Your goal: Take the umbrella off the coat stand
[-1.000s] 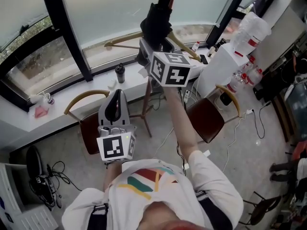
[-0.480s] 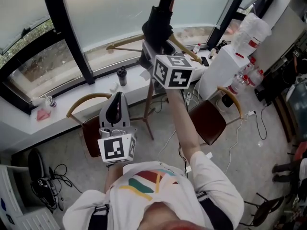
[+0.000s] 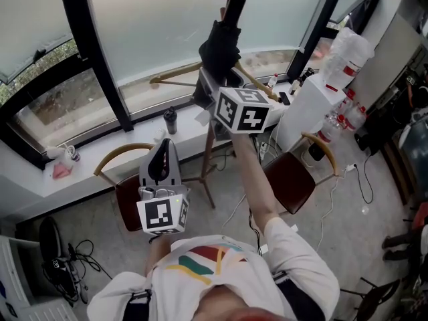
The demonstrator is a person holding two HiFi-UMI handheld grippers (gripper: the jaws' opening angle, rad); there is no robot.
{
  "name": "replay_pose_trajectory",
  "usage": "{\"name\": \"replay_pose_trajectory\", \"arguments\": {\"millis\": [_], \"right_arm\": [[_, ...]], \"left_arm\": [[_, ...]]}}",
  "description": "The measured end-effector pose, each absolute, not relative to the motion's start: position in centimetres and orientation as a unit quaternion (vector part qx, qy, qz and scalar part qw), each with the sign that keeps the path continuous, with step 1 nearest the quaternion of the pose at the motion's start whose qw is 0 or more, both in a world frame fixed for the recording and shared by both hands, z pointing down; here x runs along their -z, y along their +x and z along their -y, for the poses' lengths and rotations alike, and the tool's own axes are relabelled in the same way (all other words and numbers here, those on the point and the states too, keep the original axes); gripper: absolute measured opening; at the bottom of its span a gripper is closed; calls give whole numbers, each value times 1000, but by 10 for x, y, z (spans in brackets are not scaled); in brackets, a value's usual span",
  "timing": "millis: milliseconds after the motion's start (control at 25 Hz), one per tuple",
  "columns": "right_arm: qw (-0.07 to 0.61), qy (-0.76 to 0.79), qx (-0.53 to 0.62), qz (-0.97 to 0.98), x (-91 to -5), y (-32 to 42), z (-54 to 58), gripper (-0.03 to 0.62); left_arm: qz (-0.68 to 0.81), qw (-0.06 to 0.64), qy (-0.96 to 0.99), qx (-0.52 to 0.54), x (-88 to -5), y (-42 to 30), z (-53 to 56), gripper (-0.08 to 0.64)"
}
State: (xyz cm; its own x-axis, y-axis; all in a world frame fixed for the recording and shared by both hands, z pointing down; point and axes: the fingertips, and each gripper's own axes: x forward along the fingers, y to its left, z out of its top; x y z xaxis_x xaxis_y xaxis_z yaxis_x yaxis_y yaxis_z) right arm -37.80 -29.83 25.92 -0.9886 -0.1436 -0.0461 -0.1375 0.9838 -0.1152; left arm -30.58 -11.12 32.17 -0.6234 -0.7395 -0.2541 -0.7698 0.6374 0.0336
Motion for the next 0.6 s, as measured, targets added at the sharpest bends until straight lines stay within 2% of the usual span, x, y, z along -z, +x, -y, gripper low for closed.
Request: {"name": "replay_pose_trajectory", "arguments": {"millis": [600], "right_arm": [[129, -64, -6, -990, -134, -349, 300, 230]], "left_arm": [[-894, 117, -427, -71, -320, -302, 120, 11]]}}
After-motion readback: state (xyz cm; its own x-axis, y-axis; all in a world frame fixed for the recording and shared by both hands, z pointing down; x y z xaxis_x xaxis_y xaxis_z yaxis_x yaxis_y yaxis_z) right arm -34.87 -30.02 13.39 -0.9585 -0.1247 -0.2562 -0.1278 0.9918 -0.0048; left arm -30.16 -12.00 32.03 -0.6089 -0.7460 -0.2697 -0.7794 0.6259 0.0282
